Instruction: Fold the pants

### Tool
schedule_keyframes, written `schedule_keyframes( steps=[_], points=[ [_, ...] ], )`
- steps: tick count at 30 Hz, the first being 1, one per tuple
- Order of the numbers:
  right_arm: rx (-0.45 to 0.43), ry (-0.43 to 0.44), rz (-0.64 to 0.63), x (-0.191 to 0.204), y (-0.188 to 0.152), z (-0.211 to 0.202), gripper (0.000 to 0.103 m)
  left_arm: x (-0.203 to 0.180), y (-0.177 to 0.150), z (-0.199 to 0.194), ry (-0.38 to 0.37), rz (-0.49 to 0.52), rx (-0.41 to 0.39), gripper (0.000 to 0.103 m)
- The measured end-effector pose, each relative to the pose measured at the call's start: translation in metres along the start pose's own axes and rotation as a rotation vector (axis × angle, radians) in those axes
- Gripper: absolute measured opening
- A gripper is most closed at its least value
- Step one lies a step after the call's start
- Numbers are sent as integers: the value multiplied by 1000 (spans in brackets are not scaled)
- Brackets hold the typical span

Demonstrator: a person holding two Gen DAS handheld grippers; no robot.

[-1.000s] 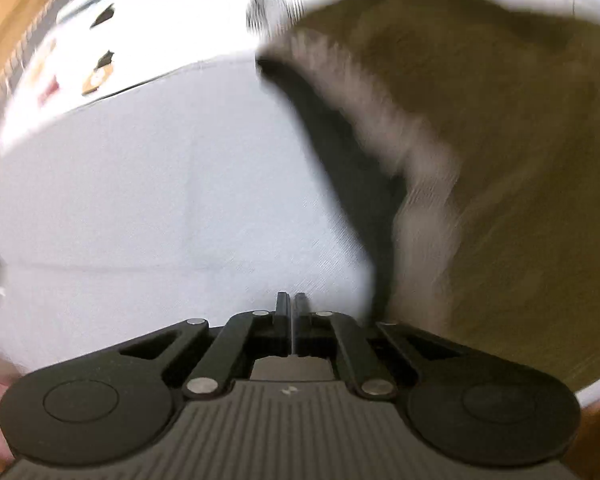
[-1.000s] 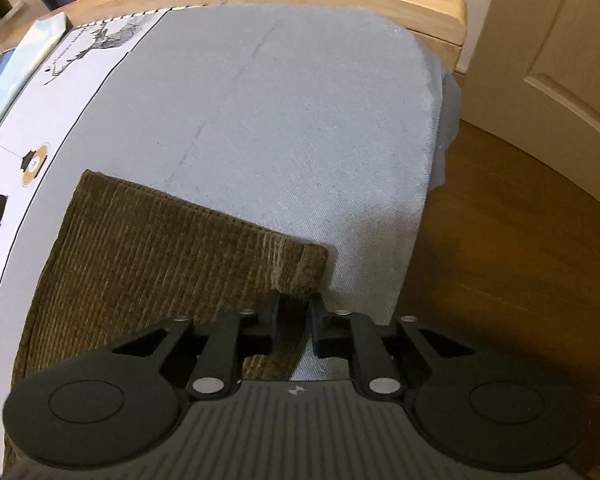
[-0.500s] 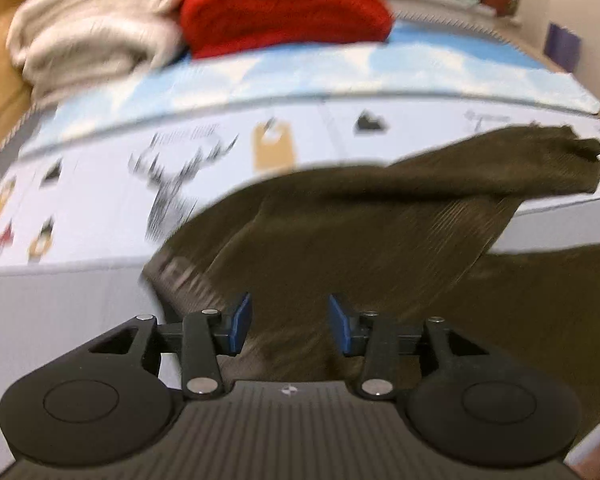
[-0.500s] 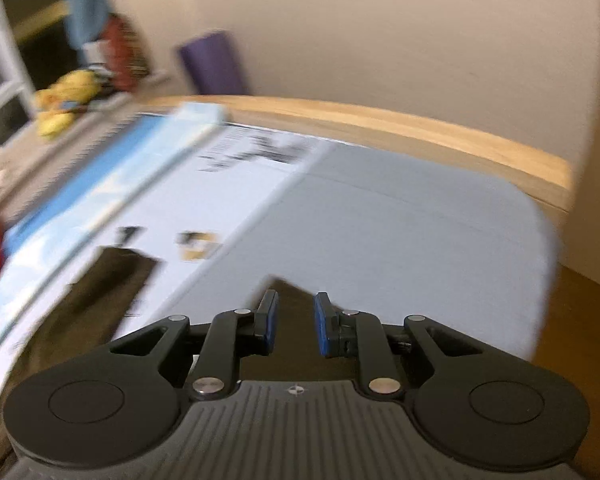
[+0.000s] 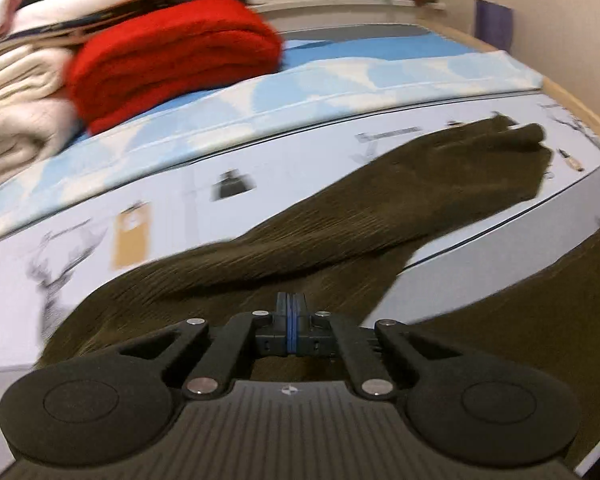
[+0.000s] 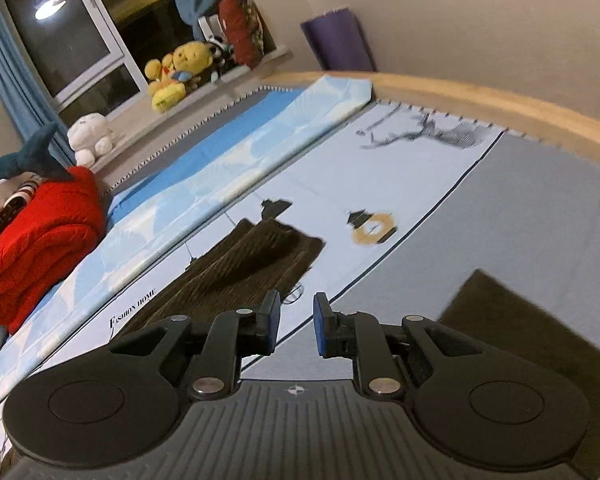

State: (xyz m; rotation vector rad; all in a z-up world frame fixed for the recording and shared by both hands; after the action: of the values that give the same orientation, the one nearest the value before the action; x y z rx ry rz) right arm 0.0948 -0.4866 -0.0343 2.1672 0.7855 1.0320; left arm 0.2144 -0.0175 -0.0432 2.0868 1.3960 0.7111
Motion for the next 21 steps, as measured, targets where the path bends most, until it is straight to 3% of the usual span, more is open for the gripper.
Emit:
schedule_keyframes(
  steps=[4,8,10,12,16,19,21],
  points=[
    [44,-13,66,1,-6,35,19,-42,15,42,-107,-6,-30,2],
    [77,-9,134,-5,-6,74,20,-61,11,87,-138,-27,67,6],
    [88,3,160,-7,-3,96,20,-65,14,103,-160,-18,83,22],
    [114,17,183,-8,-2,119,20,-66,18,118,-175,-3,111,49],
    [141,11,243,-10,-1,159,23,-67,16,141,-165,9,148,50],
    [159,-2,273,-10,-1,187,33,-67,14,162,-166,3,192,49],
    [161,-16,262,-6,-2,202,35,-70,13,163,-142,59,189,37]
  ],
)
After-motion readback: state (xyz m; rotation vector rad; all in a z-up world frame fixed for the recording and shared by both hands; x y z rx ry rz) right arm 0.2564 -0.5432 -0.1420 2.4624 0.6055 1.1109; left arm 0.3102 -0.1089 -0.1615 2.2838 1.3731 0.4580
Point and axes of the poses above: each gripper's, at about its wrist camera, not at the fingertips, and z roughly the way its jaws point, x to its left, y to its top, the point moved 3 cm from there along z, roughly the way its jaws point, and after that the axes turned 1 degree about -x, right-handed, at the moved point
